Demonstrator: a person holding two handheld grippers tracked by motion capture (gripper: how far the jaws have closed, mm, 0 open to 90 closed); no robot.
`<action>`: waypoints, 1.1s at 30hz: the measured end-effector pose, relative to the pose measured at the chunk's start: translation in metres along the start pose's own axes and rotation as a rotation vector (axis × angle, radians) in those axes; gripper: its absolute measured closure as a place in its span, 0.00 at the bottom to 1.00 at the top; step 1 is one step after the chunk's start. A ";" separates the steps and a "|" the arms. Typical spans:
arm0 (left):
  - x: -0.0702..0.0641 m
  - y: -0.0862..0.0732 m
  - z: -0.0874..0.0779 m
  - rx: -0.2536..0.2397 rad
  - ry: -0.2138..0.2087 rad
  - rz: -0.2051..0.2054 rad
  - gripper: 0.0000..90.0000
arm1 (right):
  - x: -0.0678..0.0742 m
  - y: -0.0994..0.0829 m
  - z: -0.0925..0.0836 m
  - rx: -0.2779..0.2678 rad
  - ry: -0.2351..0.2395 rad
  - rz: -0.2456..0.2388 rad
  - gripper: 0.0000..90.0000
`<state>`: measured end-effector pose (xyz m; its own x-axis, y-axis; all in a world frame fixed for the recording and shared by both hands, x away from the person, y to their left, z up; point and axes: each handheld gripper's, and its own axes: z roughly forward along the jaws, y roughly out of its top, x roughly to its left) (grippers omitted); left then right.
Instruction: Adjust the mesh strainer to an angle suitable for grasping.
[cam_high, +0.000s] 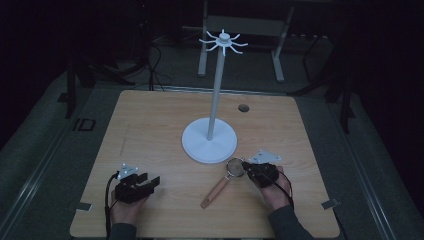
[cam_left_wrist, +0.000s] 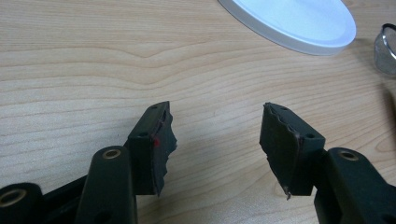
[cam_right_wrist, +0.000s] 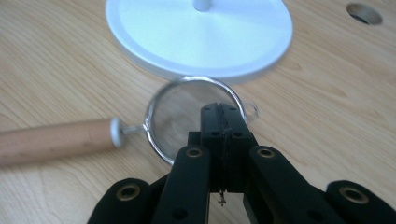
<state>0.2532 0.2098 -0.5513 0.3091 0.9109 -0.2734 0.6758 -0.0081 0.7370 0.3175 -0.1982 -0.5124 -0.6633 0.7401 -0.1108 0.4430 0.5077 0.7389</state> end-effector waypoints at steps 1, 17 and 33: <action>0.000 0.000 0.000 0.000 0.000 0.000 0.49 | 0.002 0.002 0.001 -0.004 0.003 -0.009 1.00; 0.000 0.000 0.000 0.000 -0.001 0.000 0.49 | 0.025 0.022 0.023 0.016 0.070 -0.085 1.00; 0.000 0.000 0.000 0.000 -0.004 -0.002 0.49 | 0.033 0.032 0.056 0.091 0.086 -0.106 1.00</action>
<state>0.2533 0.2100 -0.5513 0.3103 0.9094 -0.2771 0.6760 -0.0062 0.7368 0.3433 -0.1332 -0.5296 -0.7570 0.6414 -0.1247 0.4181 0.6220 0.6620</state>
